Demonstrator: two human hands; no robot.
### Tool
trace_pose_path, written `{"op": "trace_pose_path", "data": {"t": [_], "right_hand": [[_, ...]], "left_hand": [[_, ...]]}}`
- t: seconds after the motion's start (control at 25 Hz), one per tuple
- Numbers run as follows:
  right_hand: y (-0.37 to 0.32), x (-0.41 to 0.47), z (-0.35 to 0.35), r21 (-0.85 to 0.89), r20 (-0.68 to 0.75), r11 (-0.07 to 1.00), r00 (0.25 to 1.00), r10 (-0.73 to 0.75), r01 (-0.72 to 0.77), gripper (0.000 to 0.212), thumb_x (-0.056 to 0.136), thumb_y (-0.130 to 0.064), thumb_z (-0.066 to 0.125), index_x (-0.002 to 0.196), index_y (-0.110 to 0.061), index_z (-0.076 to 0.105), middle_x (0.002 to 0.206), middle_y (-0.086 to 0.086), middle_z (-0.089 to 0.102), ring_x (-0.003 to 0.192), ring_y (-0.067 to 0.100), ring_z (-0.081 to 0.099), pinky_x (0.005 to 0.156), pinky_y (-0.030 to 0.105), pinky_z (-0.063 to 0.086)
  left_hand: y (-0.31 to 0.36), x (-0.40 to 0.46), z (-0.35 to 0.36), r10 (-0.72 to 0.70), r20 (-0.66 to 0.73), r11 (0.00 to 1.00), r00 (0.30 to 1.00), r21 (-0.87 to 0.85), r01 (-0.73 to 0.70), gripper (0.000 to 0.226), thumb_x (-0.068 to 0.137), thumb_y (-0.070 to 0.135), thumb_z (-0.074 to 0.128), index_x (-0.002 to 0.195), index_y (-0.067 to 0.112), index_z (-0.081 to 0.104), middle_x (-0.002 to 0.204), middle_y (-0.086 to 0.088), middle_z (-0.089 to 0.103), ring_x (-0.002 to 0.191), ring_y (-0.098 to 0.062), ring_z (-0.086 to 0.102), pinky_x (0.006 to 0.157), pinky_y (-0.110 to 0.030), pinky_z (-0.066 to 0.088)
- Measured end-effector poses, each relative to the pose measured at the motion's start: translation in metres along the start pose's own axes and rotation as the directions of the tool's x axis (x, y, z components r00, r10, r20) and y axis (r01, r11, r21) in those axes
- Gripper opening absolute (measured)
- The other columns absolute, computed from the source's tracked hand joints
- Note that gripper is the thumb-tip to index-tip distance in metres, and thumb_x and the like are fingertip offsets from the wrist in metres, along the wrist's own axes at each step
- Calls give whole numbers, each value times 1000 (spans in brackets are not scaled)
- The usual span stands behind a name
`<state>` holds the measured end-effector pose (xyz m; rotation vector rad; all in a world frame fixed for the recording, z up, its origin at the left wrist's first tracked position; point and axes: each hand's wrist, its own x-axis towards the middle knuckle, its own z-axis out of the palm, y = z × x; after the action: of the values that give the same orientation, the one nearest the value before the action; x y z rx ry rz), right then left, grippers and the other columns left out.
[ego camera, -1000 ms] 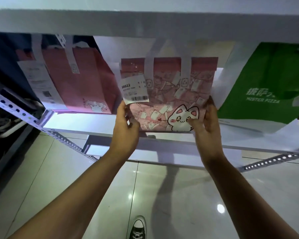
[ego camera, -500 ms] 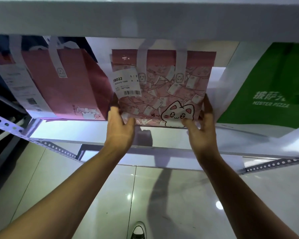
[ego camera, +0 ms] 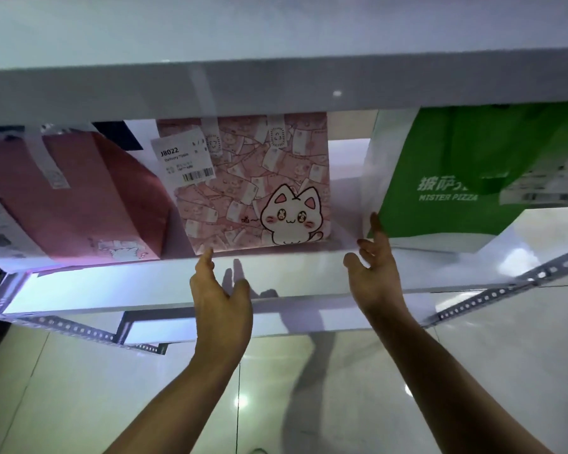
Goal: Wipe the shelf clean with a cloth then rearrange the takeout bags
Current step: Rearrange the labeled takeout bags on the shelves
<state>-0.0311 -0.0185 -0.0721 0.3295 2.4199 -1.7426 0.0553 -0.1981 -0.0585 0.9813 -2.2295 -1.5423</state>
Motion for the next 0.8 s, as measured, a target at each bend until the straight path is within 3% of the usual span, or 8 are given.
{"op": "trace_pose_path", "data": {"t": [0.08,0.28,0.48,0.64,0.8], "right_hand": [[0,2,-6,-16,3,1000,1000,6,-6,75,97,-13,59,158,-41,24,145,8,54,133,22,52,114,41,41],[4,-7,-12,-31,-4,999,1000,17,-17,75,97,-16,59,156,-44,24,141,5,57,130,20,53,112,41,42],[8,-11,-17,-46,-10,999,1000,6,-7,72,96,-16,60,155,-42,28,134,3,59,125,19,56,108,44,46],[7,-10,-19,-117,-14,992,999,-39,37,69,93,-25,59,154,-42,31,127,2,61,121,21,59,103,50,50],[2,-3,-12,-100,-11,994,999,-51,50,72,89,-31,59,154,-44,30,126,2,63,114,25,63,102,49,52]], "left_hand": [[2,10,2,37,18,999,999,28,-38,61,96,12,54,151,25,30,150,1,36,135,-21,38,112,-44,35],[3,25,-7,62,18,997,998,33,-63,62,95,11,53,150,28,30,152,0,35,136,-21,38,113,-45,34],[-10,32,-11,48,18,997,999,53,-49,62,96,14,51,151,30,28,151,3,37,117,-12,41,106,-38,37],[-20,36,-9,19,46,996,999,89,-23,61,96,14,50,152,27,29,152,3,39,131,-21,43,110,-35,35],[-22,45,-16,25,68,995,997,94,-32,63,94,14,52,151,30,31,152,3,40,136,-23,41,114,-41,34]]}}
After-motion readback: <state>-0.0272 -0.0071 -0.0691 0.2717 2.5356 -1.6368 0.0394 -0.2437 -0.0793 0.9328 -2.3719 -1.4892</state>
